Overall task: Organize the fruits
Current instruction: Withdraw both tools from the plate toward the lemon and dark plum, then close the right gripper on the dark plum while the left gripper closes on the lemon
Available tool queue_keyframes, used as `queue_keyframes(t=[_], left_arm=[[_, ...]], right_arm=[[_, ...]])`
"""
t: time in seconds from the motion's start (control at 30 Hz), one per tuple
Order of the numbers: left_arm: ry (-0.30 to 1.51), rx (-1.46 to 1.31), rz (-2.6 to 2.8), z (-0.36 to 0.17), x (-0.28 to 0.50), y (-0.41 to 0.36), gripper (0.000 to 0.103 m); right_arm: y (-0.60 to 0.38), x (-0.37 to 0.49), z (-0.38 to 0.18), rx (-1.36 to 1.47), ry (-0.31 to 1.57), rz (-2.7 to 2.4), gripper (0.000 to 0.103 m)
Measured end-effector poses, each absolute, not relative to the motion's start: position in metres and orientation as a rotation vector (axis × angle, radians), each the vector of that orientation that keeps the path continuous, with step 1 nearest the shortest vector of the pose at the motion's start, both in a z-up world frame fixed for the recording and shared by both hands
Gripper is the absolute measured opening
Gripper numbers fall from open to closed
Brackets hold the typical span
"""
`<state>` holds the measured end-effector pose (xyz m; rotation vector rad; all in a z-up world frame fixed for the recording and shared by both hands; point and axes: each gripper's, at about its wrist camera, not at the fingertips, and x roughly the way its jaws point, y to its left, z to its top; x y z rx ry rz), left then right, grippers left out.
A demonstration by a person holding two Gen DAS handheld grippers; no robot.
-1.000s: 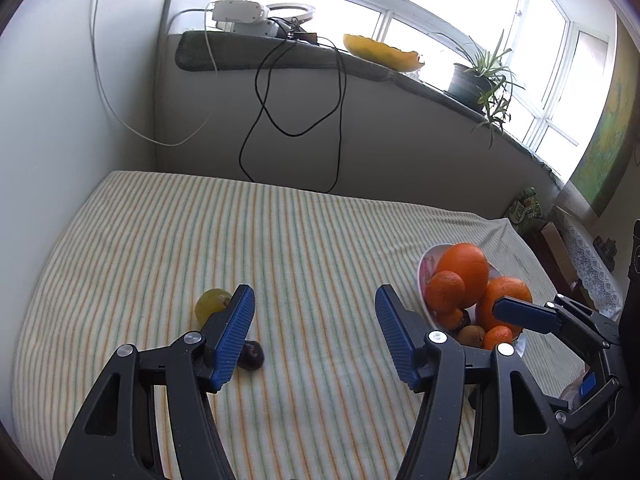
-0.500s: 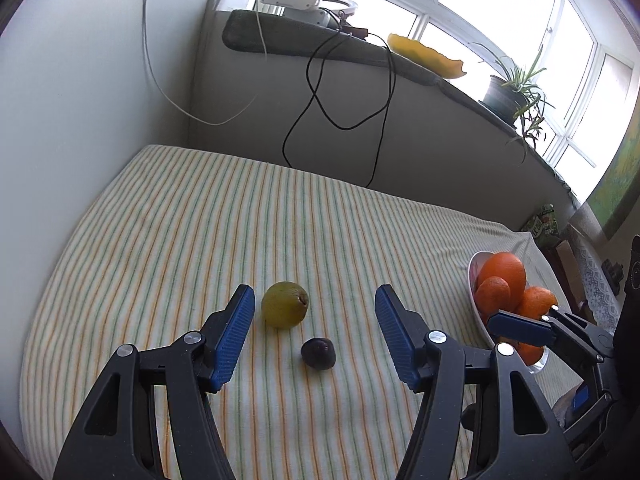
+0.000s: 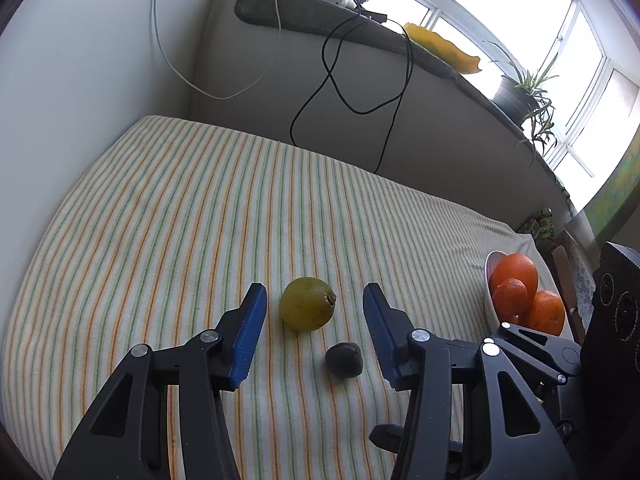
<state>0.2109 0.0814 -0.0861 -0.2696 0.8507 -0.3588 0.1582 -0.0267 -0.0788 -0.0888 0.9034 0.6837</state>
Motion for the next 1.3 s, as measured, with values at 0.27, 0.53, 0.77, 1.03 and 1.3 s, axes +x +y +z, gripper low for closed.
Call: queue_keyframes(t=[0.27, 0.53, 0.77, 1.03, 1.3], left_arm=[[0.874, -0.268, -0.37, -0.092, 0.218, 0.081, 0.044], [0.892, -0.261, -0.379, -0.099, 0.224, 0.078, 0.04], [0.901, -0.254, -0.384, -0.104, 0.225, 0.077, 0.032], [0.889, -0.256, -0.386, -0.104, 0.224, 0.078, 0.03], [0.871, -0.266, -0.38, -0.1, 0.22, 0.082, 0.03]], right_arm=[[-0.012, 0.18, -0.096, -0.088, 0.959, 0.667, 0.053], [-0.003, 0.186, -0.104, -0.093, 0.973, 0.656, 0.045], [-0.002, 0.188, -0.103, -0.103, 0.978, 0.658, 0.037], [0.0, 0.192, -0.106, -0.109, 0.982, 0.651, 0.026], [-0.004, 0.182, -0.101, -0.111, 0.967, 0.657, 0.025]])
